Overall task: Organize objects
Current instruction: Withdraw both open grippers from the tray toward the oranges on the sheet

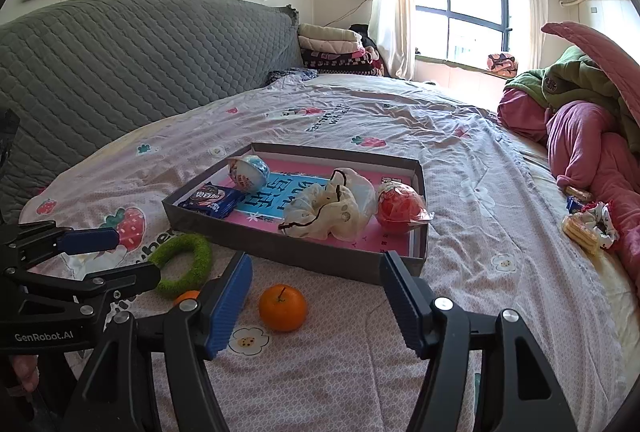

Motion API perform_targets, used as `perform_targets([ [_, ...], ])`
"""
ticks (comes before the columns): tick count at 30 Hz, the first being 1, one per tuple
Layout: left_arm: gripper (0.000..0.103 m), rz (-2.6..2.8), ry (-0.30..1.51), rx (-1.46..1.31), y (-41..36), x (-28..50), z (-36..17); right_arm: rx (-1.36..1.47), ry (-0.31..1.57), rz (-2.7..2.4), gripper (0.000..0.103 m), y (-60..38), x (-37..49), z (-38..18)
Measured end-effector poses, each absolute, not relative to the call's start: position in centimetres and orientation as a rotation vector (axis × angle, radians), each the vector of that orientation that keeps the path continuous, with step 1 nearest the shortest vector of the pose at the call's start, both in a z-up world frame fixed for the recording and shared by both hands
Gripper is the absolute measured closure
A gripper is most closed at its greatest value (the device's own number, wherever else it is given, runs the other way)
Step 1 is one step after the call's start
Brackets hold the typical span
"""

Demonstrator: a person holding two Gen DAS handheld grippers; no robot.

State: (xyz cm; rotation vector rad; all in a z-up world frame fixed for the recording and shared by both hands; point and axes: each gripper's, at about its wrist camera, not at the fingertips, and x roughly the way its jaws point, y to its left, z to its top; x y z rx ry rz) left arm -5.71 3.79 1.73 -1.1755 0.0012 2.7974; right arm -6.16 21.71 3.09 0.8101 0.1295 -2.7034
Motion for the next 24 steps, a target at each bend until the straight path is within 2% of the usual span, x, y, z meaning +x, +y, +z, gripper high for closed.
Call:
perform_targets([
  [24,0.034,2.722,0.01,-1.25,4.4,-4.5,0.1,0.857,0.196,-2.658,0.032,20.7,-5.0,1.8],
])
